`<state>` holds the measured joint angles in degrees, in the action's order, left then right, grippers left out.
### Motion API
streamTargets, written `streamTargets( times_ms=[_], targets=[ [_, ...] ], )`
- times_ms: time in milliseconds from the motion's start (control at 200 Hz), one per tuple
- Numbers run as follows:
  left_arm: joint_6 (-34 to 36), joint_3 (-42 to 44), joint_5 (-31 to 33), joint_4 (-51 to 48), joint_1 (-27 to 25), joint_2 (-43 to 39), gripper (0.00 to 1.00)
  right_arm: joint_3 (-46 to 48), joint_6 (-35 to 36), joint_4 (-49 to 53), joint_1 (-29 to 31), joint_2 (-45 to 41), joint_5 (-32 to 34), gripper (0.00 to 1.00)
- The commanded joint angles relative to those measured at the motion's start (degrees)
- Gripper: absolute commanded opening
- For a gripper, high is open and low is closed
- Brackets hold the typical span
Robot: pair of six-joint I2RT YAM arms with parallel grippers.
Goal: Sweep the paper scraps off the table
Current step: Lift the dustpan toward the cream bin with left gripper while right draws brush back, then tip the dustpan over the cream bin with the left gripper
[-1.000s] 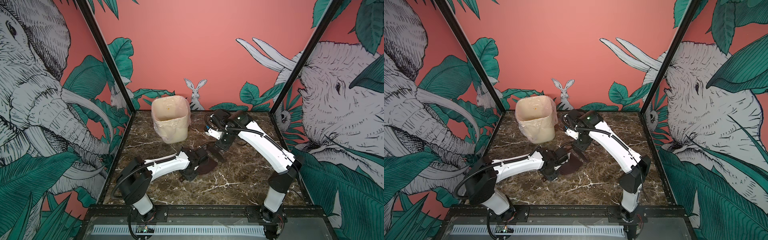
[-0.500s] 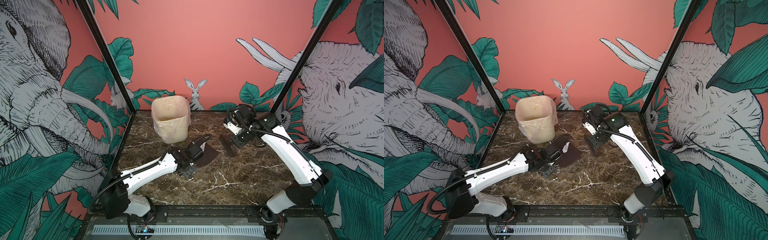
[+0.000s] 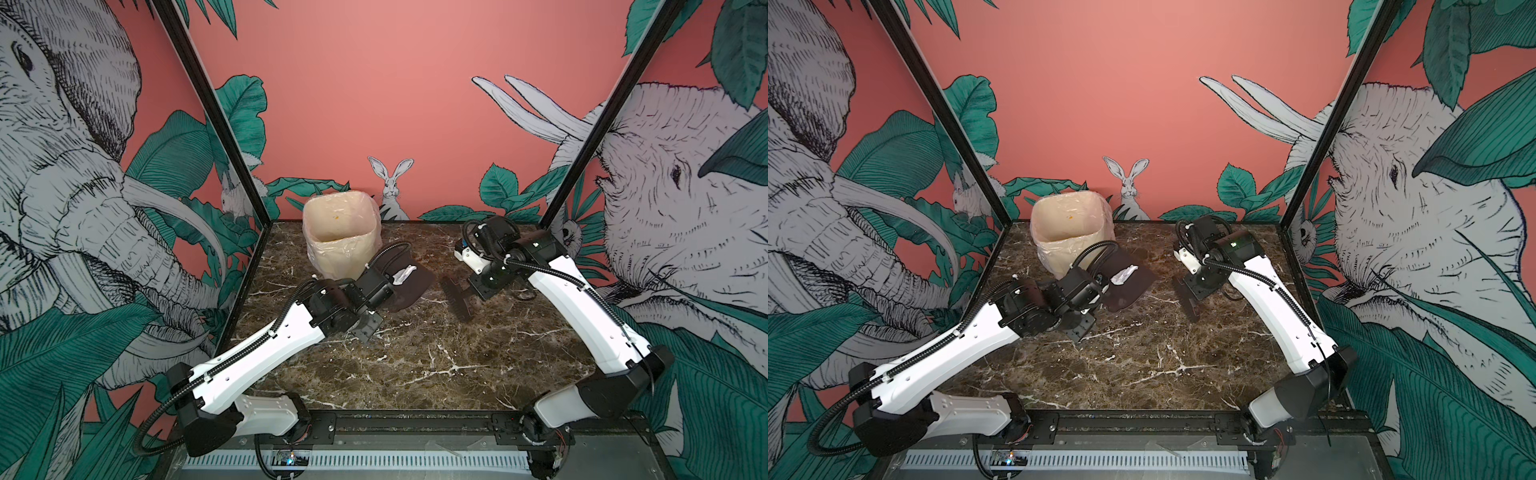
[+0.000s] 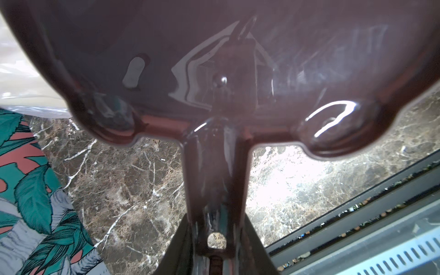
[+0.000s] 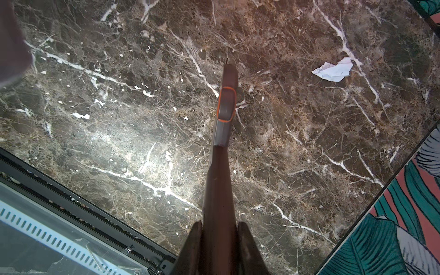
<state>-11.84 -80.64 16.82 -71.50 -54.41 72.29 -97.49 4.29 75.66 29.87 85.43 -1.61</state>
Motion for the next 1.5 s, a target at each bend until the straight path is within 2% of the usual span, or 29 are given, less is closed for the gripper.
streamTargets(
  times_ms=[0, 140, 395, 555, 820, 1030, 1175, 1355, 1496],
  targets=[
    [-2.29, -4.11, -0.89, -6.06, 0.51, -0.11, 0.00, -0.85, 0.43, -0.69, -0.59, -1.67, -1.90, 0.00],
    [-2.84, -8.04, -3.24, -8.21, 2.48, -0.52, 0.00, -1.43, 0.86, -0.11, -0.86, -1.74, -2.82, 0.00],
    [0.11, -15.44, -7.01, -15.15, 10.69, -0.11, 0.00, -2.25, 1.25, 1.07, -1.04, -2.10, -5.12, 0.00],
    [4.25, -18.23, -9.68, -17.09, 19.52, 0.39, 0.00, -2.33, 1.14, 1.46, -1.04, -3.03, -5.95, 0.00],
    [10.67, -20.76, -12.18, -14.51, 32.99, 2.64, 0.00, -2.33, 1.68, 1.71, -1.21, -3.45, -6.51, 0.00],
    [15.21, -24.53, -17.08, -12.79, 43.50, 5.65, 0.00, -1.69, 1.95, 2.25, -1.39, -3.93, -7.43, 0.00],
    [18.49, -29.05, -14.58, -14.57, 47.40, 9.59, 0.00, -1.48, 1.93, 2.81, -1.37, -4.81, -8.40, 0.00],
    [20.94, -35.18, -6.05, -16.11, 48.24, 15.42, 0.00, -0.03, 1.77, 3.18, -1.42, -5.87, -9.45, 0.00],
    [22.42, -40.02, -1.96, -16.30, 48.26, 20.21, 0.00, 0.63, 1.50, 3.92, -1.48, -6.92, -10.34, 0.00]
  ],
)
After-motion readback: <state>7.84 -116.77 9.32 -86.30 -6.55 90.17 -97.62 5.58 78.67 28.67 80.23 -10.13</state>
